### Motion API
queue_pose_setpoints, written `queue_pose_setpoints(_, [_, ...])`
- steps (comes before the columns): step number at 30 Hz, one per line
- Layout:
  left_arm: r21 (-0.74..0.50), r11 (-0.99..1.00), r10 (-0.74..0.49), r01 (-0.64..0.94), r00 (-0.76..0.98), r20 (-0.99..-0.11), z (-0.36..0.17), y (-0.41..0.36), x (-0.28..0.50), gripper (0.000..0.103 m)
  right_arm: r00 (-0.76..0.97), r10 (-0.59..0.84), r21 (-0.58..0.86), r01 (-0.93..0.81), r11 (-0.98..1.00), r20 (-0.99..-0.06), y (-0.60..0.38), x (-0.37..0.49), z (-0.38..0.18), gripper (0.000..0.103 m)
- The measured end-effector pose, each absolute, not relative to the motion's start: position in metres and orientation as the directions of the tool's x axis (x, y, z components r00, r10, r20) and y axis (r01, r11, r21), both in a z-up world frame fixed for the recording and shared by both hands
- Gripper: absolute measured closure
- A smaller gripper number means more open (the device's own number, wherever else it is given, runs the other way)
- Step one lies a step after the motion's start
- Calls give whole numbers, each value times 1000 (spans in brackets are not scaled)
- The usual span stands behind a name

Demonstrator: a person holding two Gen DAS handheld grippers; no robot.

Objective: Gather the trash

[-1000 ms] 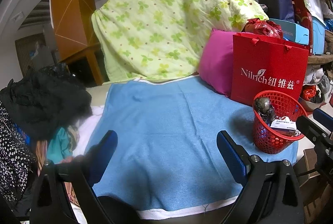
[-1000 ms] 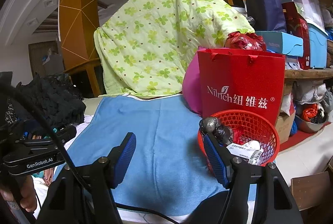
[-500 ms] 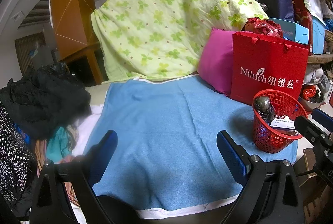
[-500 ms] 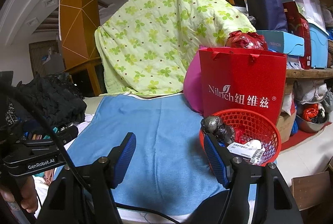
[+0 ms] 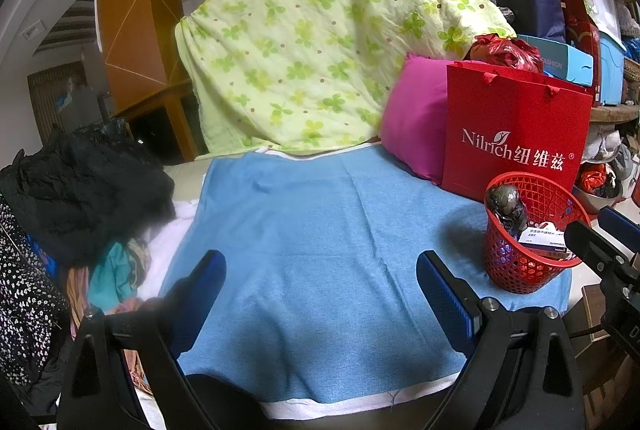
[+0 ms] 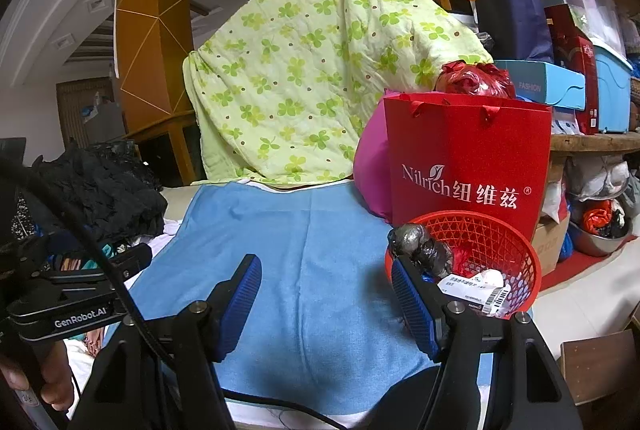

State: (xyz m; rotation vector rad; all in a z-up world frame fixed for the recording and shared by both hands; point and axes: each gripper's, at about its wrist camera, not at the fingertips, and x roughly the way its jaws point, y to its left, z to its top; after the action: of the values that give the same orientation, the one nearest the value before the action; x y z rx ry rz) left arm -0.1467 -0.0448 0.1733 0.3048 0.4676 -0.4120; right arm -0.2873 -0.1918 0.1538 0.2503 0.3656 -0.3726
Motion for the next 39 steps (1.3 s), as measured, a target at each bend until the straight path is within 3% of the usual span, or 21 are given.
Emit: queue_pose_setpoints(39, [189,872,-314,452,811,-494,173,-49,-148,7,860,-327,173,417,892,-391,-197,-289,155,32])
